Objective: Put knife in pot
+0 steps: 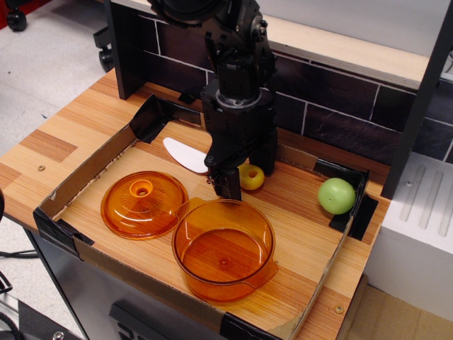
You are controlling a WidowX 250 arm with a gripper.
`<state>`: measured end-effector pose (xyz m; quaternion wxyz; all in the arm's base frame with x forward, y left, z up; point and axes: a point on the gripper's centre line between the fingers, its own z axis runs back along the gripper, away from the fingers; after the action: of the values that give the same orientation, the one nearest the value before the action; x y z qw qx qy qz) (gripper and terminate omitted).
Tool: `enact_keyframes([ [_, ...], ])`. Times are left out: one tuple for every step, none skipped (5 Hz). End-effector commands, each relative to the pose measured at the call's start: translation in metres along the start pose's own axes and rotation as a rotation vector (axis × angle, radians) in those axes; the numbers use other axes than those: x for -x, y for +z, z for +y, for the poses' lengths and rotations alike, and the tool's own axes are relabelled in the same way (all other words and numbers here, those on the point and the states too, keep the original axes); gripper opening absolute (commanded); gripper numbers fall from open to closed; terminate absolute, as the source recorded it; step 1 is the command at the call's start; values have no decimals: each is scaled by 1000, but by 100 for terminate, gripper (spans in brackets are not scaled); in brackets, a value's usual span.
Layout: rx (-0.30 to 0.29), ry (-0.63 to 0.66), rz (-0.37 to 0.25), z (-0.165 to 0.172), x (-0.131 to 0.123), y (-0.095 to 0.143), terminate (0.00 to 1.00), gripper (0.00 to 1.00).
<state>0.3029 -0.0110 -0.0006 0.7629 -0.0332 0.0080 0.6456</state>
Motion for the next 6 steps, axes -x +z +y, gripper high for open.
enact_keyframes([
  [15,-16,-15,5,-4,16,0,0],
  [33,-14,-36,1,-11,26,0,0],
  [68,-11,-39,1,-11,43,0,0],
  [136,23,-49,1,-7,71,0,0],
  [138,9,29,7,-1,95,0,0],
  [75,-66,54,32,14,95,0,0],
])
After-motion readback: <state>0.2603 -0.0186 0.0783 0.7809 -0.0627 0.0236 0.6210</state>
